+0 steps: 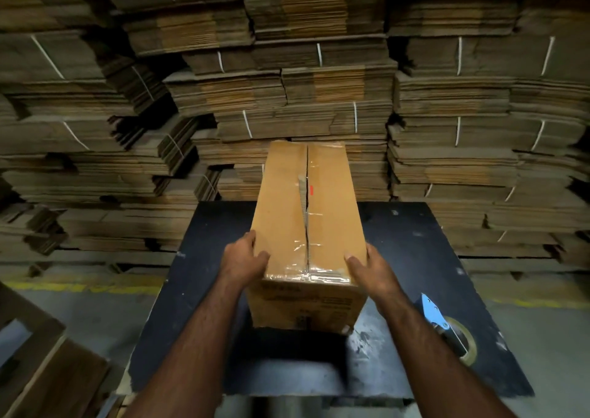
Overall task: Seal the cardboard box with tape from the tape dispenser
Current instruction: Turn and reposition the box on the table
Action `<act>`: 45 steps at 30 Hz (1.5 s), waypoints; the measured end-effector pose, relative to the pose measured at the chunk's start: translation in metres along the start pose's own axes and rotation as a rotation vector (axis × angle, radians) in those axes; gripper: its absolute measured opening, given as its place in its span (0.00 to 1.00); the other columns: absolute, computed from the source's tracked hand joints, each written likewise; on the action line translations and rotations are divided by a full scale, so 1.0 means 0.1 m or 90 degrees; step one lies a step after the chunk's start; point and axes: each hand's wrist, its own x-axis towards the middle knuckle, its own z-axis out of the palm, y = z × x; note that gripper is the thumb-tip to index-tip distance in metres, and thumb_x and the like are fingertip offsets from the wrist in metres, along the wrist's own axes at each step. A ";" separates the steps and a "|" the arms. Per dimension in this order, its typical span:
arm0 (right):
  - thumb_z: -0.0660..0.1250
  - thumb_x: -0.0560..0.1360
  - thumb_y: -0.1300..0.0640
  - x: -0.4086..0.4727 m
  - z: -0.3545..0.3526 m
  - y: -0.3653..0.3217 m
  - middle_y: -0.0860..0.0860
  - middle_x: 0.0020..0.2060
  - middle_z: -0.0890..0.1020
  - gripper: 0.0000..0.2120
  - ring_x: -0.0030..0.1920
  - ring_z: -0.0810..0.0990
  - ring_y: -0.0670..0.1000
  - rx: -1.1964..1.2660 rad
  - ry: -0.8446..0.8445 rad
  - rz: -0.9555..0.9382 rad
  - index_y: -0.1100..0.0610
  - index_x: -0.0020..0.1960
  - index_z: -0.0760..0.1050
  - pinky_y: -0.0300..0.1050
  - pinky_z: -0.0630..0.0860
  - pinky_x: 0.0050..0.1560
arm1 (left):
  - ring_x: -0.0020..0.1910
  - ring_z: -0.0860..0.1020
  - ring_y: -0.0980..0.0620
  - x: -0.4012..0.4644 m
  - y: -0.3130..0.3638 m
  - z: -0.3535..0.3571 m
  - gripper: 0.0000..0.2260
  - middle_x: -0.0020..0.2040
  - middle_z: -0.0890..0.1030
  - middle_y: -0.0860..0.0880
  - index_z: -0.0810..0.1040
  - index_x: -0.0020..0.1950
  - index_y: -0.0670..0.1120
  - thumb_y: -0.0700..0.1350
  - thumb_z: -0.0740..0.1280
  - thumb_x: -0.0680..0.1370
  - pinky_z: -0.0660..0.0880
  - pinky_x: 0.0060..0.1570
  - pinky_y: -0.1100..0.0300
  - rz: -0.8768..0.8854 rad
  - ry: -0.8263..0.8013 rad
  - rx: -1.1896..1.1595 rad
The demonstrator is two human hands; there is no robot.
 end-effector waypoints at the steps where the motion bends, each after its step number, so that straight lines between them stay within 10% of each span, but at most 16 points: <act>1: 0.64 0.80 0.46 -0.05 -0.01 0.01 0.52 0.62 0.79 0.23 0.59 0.78 0.55 0.007 0.003 0.005 0.50 0.73 0.67 0.57 0.77 0.60 | 0.62 0.76 0.45 -0.03 -0.01 -0.03 0.24 0.64 0.78 0.45 0.70 0.72 0.46 0.49 0.69 0.77 0.73 0.59 0.56 0.013 -0.012 -0.003; 13: 0.65 0.80 0.48 -0.81 -0.34 0.50 0.46 0.58 0.81 0.17 0.58 0.79 0.50 0.098 0.037 -0.007 0.43 0.68 0.68 0.61 0.77 0.60 | 0.62 0.77 0.42 -0.86 -0.21 0.23 0.30 0.65 0.79 0.44 0.70 0.74 0.45 0.54 0.71 0.75 0.73 0.60 0.55 0.112 -0.046 -0.038; 30: 0.67 0.78 0.46 0.26 -0.58 -0.26 0.52 0.59 0.79 0.21 0.57 0.79 0.54 -0.160 -0.024 -0.019 0.57 0.65 0.73 0.47 0.75 0.52 | 0.53 0.73 0.48 0.01 0.59 0.11 0.20 0.58 0.77 0.44 0.72 0.64 0.43 0.51 0.70 0.77 0.70 0.47 0.56 -0.073 -0.007 -0.103; 38: 0.74 0.72 0.44 0.32 -0.40 -0.31 0.50 0.58 0.79 0.28 0.55 0.79 0.51 0.019 -0.056 0.046 0.54 0.66 0.69 0.47 0.78 0.50 | 0.62 0.72 0.41 0.47 0.72 0.16 0.30 0.66 0.71 0.41 0.70 0.68 0.47 0.60 0.71 0.73 0.73 0.53 0.49 -0.151 0.015 -0.154; 45: 0.74 0.73 0.57 -0.39 0.13 -0.77 0.48 0.55 0.84 0.18 0.56 0.81 0.45 0.352 -0.163 0.088 0.55 0.61 0.75 0.34 0.77 0.49 | 0.67 0.68 0.39 1.19 0.55 -0.20 0.38 0.68 0.69 0.39 0.68 0.71 0.51 0.73 0.64 0.68 0.64 0.66 0.43 0.069 0.086 0.200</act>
